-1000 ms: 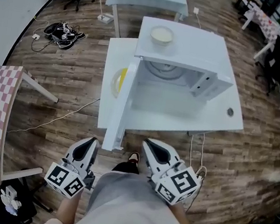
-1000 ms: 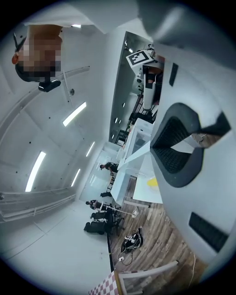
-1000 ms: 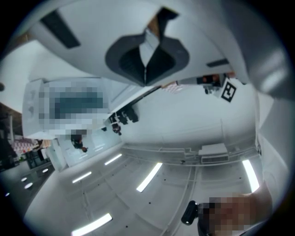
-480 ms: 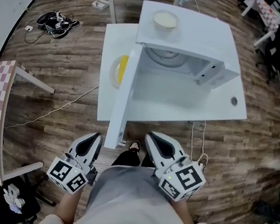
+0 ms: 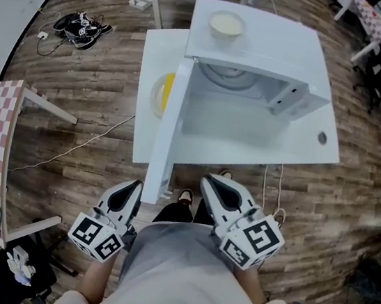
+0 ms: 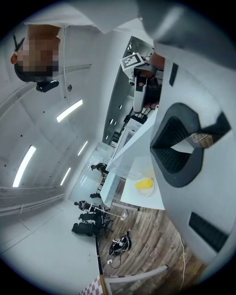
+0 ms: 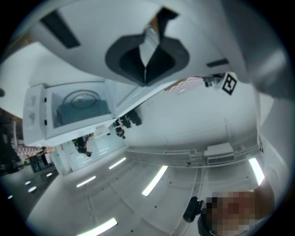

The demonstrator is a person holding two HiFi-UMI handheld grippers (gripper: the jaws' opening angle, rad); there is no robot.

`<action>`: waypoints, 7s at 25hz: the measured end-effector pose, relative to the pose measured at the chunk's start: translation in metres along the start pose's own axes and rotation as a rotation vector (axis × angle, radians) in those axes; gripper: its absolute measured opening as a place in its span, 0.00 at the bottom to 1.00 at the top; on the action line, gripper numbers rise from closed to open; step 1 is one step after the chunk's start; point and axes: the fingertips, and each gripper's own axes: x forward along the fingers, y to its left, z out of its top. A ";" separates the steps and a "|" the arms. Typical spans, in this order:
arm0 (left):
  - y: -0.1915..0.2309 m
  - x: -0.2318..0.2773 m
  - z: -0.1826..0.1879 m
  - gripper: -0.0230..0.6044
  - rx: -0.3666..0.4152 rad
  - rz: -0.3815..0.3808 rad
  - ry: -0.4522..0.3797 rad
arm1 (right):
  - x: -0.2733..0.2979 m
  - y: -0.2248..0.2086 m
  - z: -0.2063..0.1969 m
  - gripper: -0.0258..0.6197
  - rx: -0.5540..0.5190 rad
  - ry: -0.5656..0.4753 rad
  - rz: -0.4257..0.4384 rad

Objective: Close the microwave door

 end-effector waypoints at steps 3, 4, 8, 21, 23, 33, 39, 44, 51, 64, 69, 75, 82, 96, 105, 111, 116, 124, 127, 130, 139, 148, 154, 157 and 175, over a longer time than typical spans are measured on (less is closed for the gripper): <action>-0.001 0.002 -0.004 0.06 -0.011 0.003 0.011 | -0.001 -0.006 0.002 0.08 0.006 -0.002 -0.004; -0.003 0.003 -0.004 0.06 -0.007 0.002 0.014 | -0.001 -0.007 0.001 0.08 0.008 -0.001 -0.004; -0.008 0.007 -0.008 0.06 -0.004 -0.007 0.027 | -0.003 -0.012 -0.003 0.08 0.016 0.012 -0.006; -0.023 0.023 -0.016 0.06 -0.012 -0.082 0.079 | -0.008 -0.030 -0.004 0.08 0.035 0.026 -0.042; -0.026 0.026 -0.018 0.06 -0.009 -0.096 0.089 | -0.010 -0.032 -0.006 0.08 0.039 0.026 -0.047; -0.039 0.038 -0.024 0.06 0.034 -0.136 0.126 | -0.016 -0.038 -0.011 0.08 0.061 0.033 -0.065; -0.042 0.045 -0.024 0.06 0.021 -0.152 0.137 | -0.020 -0.043 -0.012 0.08 0.069 0.033 -0.075; -0.047 0.053 -0.024 0.06 -0.016 -0.178 0.144 | -0.023 -0.049 -0.012 0.08 0.075 0.031 -0.088; -0.054 0.065 -0.026 0.06 -0.054 -0.206 0.160 | -0.029 -0.060 -0.013 0.08 0.091 0.033 -0.107; -0.070 0.088 -0.028 0.06 -0.051 -0.256 0.203 | -0.039 -0.080 -0.012 0.08 0.115 0.031 -0.142; -0.080 0.097 -0.029 0.06 -0.042 -0.283 0.228 | -0.044 -0.088 -0.012 0.08 0.130 0.030 -0.155; -0.091 0.110 -0.031 0.06 -0.051 -0.309 0.246 | -0.049 -0.097 -0.008 0.08 0.144 0.022 -0.161; -0.102 0.124 -0.031 0.06 -0.048 -0.331 0.270 | -0.058 -0.109 -0.003 0.08 0.156 0.012 -0.174; -0.111 0.141 -0.034 0.06 -0.065 -0.340 0.281 | -0.067 -0.126 0.000 0.08 0.164 0.012 -0.188; -0.117 0.150 -0.033 0.06 -0.056 -0.364 0.291 | -0.073 -0.135 0.001 0.08 0.175 0.009 -0.215; -0.122 0.157 -0.032 0.06 -0.051 -0.380 0.297 | -0.077 -0.141 0.002 0.08 0.183 0.005 -0.232; -0.124 0.163 -0.032 0.06 -0.049 -0.394 0.302 | -0.078 -0.145 0.004 0.08 0.185 0.000 -0.241; -0.130 0.173 -0.029 0.06 -0.098 -0.419 0.308 | -0.083 -0.153 0.004 0.08 0.186 -0.002 -0.259; -0.131 0.177 -0.028 0.06 -0.097 -0.428 0.311 | -0.085 -0.157 0.004 0.08 0.190 0.002 -0.269; -0.133 0.181 -0.028 0.06 -0.091 -0.436 0.315 | -0.087 -0.160 0.005 0.08 0.191 0.000 -0.277; -0.138 0.193 -0.026 0.06 -0.085 -0.452 0.325 | -0.088 -0.168 0.006 0.08 0.191 0.003 -0.280; -0.143 0.203 -0.025 0.06 -0.076 -0.456 0.336 | -0.088 -0.179 0.011 0.08 0.199 -0.003 -0.281; -0.146 0.213 -0.024 0.06 -0.076 -0.461 0.336 | -0.089 -0.188 0.014 0.08 0.198 -0.004 -0.283; -0.147 0.218 -0.023 0.06 -0.078 -0.463 0.334 | -0.090 -0.192 0.015 0.08 0.199 -0.004 -0.285; -0.150 0.242 -0.017 0.06 -0.095 -0.432 0.326 | -0.090 -0.213 0.023 0.08 0.175 0.007 -0.263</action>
